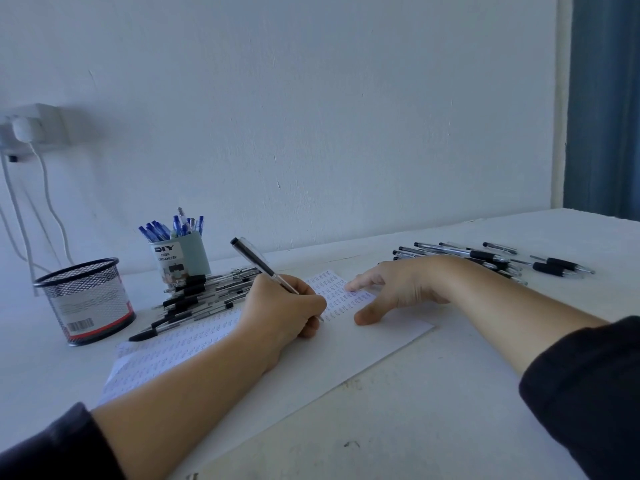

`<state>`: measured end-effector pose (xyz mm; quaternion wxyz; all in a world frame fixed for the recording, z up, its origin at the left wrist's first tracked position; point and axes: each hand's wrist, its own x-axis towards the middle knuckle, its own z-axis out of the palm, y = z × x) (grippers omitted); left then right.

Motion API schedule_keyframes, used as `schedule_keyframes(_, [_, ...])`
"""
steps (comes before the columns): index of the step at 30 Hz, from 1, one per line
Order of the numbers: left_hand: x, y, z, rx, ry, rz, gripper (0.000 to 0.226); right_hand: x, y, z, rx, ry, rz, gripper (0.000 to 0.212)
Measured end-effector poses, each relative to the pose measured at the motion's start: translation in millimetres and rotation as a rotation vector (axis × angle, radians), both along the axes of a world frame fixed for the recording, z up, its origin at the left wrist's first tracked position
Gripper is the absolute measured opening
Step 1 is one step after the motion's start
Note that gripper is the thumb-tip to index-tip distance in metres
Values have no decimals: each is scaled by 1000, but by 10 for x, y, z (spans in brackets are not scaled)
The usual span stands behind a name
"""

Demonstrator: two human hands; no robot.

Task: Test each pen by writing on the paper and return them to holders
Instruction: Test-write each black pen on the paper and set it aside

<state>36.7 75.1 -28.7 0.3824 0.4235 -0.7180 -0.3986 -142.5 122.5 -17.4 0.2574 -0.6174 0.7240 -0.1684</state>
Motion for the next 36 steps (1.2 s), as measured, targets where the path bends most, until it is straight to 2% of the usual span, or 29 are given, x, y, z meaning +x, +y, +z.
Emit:
schedule_keyframes(31, [-5, 0, -10, -5, 20, -30, 10, 18, 10, 17, -3, 14, 7, 73])
schedule_keyframes(33, [2, -20, -7, 30, 80, -20, 13, 19, 15, 22, 1, 16, 7, 72])
schedule_keyframes(36, [24, -95, 30, 158, 314, 17, 16, 16, 39, 19, 6, 8, -5, 71])
